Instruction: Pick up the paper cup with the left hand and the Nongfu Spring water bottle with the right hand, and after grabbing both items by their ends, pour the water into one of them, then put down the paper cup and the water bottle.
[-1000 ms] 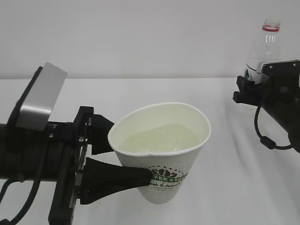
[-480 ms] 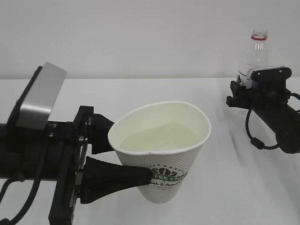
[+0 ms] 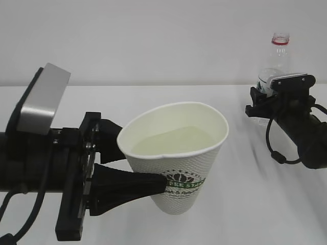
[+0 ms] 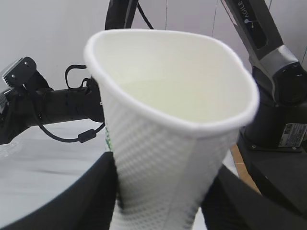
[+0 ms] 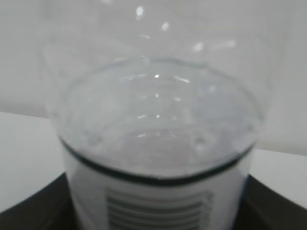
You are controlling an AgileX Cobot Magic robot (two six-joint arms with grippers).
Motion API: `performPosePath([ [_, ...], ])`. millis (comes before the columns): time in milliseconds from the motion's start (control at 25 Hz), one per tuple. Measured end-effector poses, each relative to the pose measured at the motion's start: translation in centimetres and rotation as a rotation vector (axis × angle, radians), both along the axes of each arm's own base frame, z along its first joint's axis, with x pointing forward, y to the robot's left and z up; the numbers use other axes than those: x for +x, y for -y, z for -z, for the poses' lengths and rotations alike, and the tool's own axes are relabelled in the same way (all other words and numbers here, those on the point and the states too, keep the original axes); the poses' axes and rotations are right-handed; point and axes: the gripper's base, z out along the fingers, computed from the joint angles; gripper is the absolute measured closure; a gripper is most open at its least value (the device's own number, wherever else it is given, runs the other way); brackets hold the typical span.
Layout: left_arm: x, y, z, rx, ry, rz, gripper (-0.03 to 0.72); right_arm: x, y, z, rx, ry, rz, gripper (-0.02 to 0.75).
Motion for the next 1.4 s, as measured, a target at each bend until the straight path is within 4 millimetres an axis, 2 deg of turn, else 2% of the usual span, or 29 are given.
performPosePath([
  [280, 0.0, 0.0, 0.0, 0.000, 0.000, 0.000, 0.307, 0.0, 0.0, 0.0, 0.000, 0.000, 0.000, 0.250],
  [360, 0.0, 0.0, 0.0, 0.000, 0.000, 0.000, 0.307, 0.0, 0.0, 0.0, 0.000, 0.002, 0.000, 0.215],
  [520, 0.0, 0.0, 0.0, 0.000, 0.000, 0.000, 0.309, 0.0, 0.0, -0.2, 0.014, 0.022, 0.001, 0.097],
  [800, 0.0, 0.0, 0.0, 0.000, 0.000, 0.000, 0.311, -0.8, 0.0, 0.4, 0.024, -0.004, 0.003, 0.073],
  [920, 0.0, 0.0, 0.0, 0.000, 0.000, 0.000, 0.312, -1.2, 0.1, -0.5, 0.027, 0.008, 0.003, 0.073],
  [1400, 0.0, 0.0, 0.0, 0.000, 0.000, 0.000, 0.313, -1.5, 0.1, -6.5, 0.034, 0.154, 0.002, 0.076],
])
